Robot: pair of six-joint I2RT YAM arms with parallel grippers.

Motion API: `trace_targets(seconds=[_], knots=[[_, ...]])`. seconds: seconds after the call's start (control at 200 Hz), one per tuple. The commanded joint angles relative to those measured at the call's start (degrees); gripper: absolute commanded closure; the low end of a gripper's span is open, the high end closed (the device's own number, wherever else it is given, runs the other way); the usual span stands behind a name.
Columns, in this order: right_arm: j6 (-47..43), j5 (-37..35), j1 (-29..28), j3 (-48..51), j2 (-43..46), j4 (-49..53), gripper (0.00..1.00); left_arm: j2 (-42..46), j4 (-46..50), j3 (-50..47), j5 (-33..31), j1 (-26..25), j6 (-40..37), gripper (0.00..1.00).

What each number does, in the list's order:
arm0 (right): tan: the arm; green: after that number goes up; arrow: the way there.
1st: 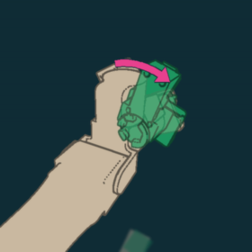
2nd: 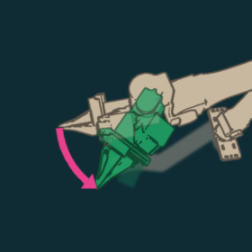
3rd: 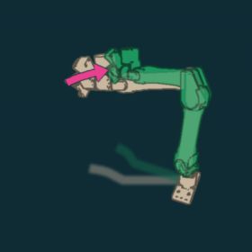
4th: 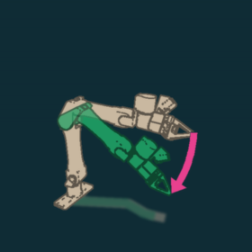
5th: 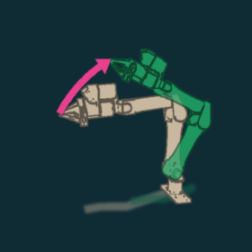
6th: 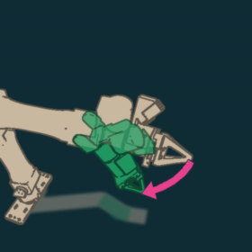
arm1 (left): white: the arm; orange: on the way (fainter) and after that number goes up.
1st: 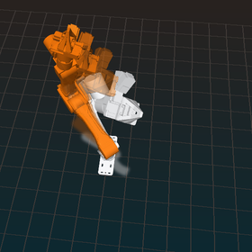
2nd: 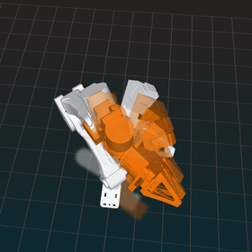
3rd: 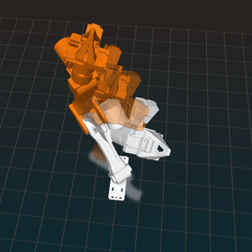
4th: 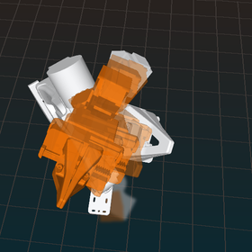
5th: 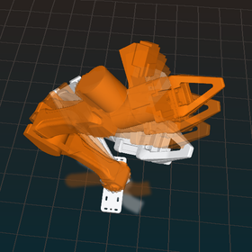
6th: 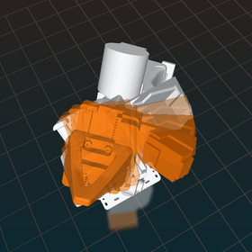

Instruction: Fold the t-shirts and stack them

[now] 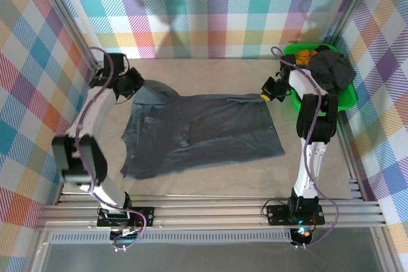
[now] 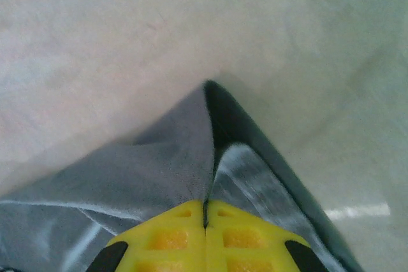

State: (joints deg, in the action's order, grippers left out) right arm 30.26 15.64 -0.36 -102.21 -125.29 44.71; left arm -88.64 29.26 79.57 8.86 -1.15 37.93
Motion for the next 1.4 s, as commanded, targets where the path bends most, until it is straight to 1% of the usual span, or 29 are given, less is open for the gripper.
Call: trace_targets(seconds=[0.0,0.1,0.185,0.285,0.395,0.485,0.605,0.685,0.95,1.09,1.28,1.395], knots=[[-2.9,-0.3,0.2,4.3,8.1,-4.5,1.00,14.1,1.8,-8.1,-4.5,-1.6,3.5,1.00],[-2.8,-3.0,0.3,10.3,11.8,-6.7,1.00,25.5,6.2,-17.8,-8.1,-2.4,5.9,1.00],[-3.2,-4.8,0.4,13.6,13.5,-6.7,1.00,33.5,9.7,-25.4,-8.6,-2.4,7.7,1.00],[-3.5,-7.7,0.3,15.5,13.7,-4.0,1.00,39.6,12.6,-31.8,-7.8,-2.5,9.5,1.00],[-3.7,-10.7,0.4,18.8,14.1,-2.6,1.00,44.0,15.8,-36.1,-9.7,-2.5,10.4,1.00],[-3.7,-11.6,0.3,21.5,14.5,-2.8,1.00,45.5,17.7,-37.9,-10.6,-2.5,11.4,1.00],[-3.5,-13.1,0.3,23.5,15.4,-2.6,1.00,47.0,20.6,-37.2,-13.0,-2.5,12.3,1.00],[-3.6,-13.5,0.3,23.6,15.9,-2.2,1.00,47.2,22.9,-35.9,-15.1,-2.5,12.3,1.00],[-3.9,-14.5,0.3,25.2,20.3,-0.8,1.00,47.8,26.8,-30.6,-18.7,-2.5,12.3,1.00],[-4.6,-14.4,0.3,26.8,20.4,-0.8,1.00,47.7,27.5,-31.0,-18.2,-2.5,12.1,1.00],[-4.2,-13.9,0.2,29.7,20.7,-1.3,1.00,49.0,27.3,-35.1,-17.2,-2.5,13.0,1.00],[-4.1,-13.9,0.1,30.8,20.1,-1.1,1.00,48.4,25.5,-38.0,-15.1,-2.5,13.2,1.00]])
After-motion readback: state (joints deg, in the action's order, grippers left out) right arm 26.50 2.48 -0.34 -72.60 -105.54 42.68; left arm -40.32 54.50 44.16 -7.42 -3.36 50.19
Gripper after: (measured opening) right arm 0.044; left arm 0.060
